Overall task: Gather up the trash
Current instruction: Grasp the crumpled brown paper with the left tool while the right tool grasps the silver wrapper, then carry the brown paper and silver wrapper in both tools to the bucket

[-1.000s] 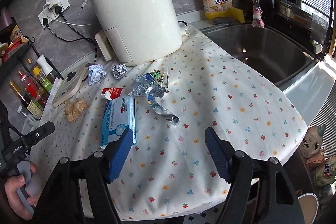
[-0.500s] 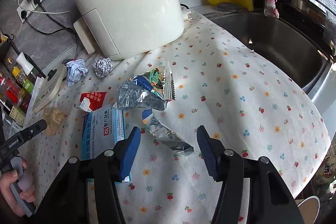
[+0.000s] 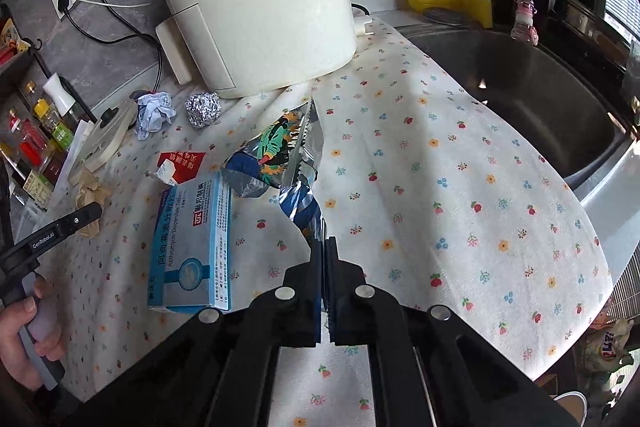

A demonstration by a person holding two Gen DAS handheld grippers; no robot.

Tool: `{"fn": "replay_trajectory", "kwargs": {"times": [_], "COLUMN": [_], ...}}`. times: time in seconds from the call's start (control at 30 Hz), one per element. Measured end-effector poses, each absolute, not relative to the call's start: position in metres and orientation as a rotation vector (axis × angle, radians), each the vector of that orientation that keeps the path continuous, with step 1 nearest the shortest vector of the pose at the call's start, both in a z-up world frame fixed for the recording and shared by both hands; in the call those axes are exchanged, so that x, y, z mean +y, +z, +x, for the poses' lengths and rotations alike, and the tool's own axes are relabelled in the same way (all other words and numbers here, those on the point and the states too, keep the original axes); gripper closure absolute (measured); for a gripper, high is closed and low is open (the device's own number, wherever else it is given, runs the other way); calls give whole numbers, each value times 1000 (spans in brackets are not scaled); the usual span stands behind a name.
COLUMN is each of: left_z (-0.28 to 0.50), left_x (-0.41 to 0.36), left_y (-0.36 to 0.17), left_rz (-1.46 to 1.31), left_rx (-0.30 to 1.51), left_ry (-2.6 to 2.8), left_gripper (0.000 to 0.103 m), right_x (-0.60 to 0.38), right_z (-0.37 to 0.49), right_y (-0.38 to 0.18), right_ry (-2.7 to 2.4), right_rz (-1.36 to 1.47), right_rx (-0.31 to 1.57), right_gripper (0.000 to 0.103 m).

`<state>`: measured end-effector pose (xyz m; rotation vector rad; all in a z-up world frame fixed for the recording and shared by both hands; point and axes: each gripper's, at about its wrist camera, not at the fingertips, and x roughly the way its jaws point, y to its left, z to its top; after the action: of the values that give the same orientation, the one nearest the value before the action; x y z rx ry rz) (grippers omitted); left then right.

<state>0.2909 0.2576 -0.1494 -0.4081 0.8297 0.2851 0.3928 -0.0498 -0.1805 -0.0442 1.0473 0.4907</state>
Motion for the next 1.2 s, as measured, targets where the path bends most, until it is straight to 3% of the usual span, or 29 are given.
{"fn": "replay_trajectory", "kwargs": {"times": [0.73, 1.2], "left_z": [282, 287], "left_x": [34, -134], "left_y": [-97, -118], "left_rz": [-306, -186], "left_rx": [792, 890], "left_ry": [10, -279], "left_gripper": [75, 75], "right_x": [-273, -415], "right_z": [307, 240], "right_y": [-117, -141], "right_ry": [338, 100], "right_rz": [126, 216], "right_rx": [972, 1020], "right_gripper": [100, 100]}}
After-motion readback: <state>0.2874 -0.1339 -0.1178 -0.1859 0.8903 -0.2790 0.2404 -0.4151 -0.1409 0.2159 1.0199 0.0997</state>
